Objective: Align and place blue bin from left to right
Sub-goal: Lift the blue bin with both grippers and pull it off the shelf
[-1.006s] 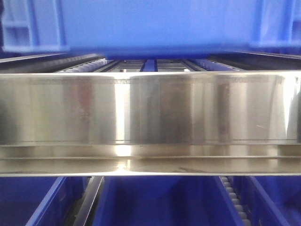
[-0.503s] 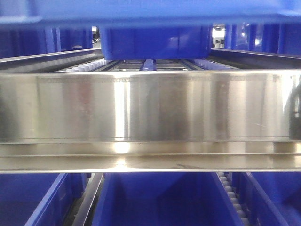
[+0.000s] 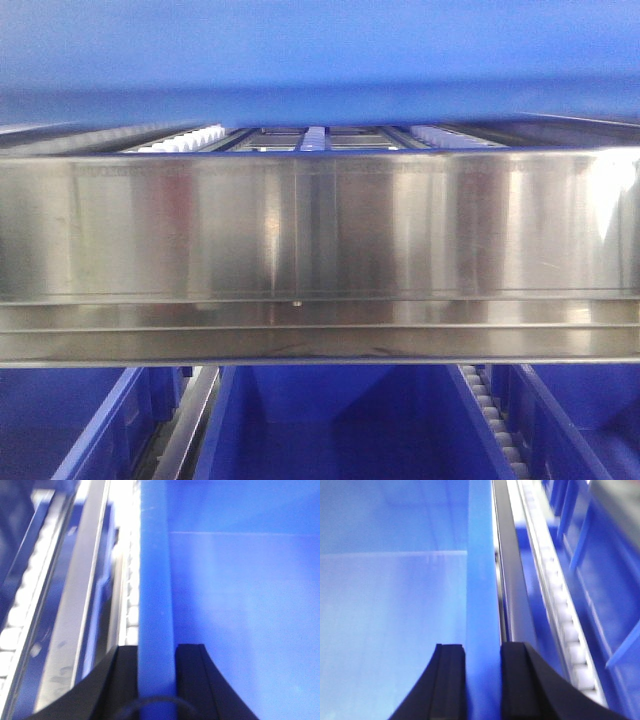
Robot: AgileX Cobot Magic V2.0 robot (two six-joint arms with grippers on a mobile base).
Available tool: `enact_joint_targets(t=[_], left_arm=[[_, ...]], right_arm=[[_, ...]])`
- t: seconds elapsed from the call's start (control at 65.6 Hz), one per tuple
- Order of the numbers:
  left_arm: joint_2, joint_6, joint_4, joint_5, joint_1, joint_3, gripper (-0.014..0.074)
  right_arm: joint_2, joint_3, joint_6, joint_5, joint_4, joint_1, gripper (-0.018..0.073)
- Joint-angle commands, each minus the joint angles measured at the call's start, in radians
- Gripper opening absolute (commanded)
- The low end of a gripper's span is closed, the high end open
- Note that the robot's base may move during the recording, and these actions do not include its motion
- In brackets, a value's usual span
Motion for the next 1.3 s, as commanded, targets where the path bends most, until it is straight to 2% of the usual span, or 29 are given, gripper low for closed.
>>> enact_joint_targets(t=[0.0, 0.564, 0.686, 0.93, 1.112, 1.28], left_arm=[[-0.012, -0.037, 0.001, -0.093, -0.054, 0.006, -0.0111], [-0.013, -0.04, 0.079, -0.093, -0.057, 0.027, -0.0111], [-0.013, -0.038, 0.046, -0.093, -0.029, 0.002, -0.0111], [-0.013, 0.063, -0.027, -0.093, 0.053, -0.027, -0.0111], [-0.007, 0.07, -0.048, -0.093, 0.089, -0.027, -0.0111], [0.002, 0.074, -0.054, -0.093, 0.096, -0.027, -0.0111]], right_arm=[[-0.004, 0.001, 0.044, -0.099, -0.027, 0.056, -0.007], [-0.004, 0.019, 0.065, -0.099, -0.031, 0.07, -0.007], [-0.004, 0.011, 0.065, -0.099, -0.031, 0.07, -0.007], [-0.004, -0.006, 0.065, -0.099, -0.02, 0.047, -0.007], [-0.001, -0.008, 0.061, -0.099, 0.018, -0.005, -0.007], [0.009, -0.011, 0.05, -0.099, 0.026, -0.026, -0.007]])
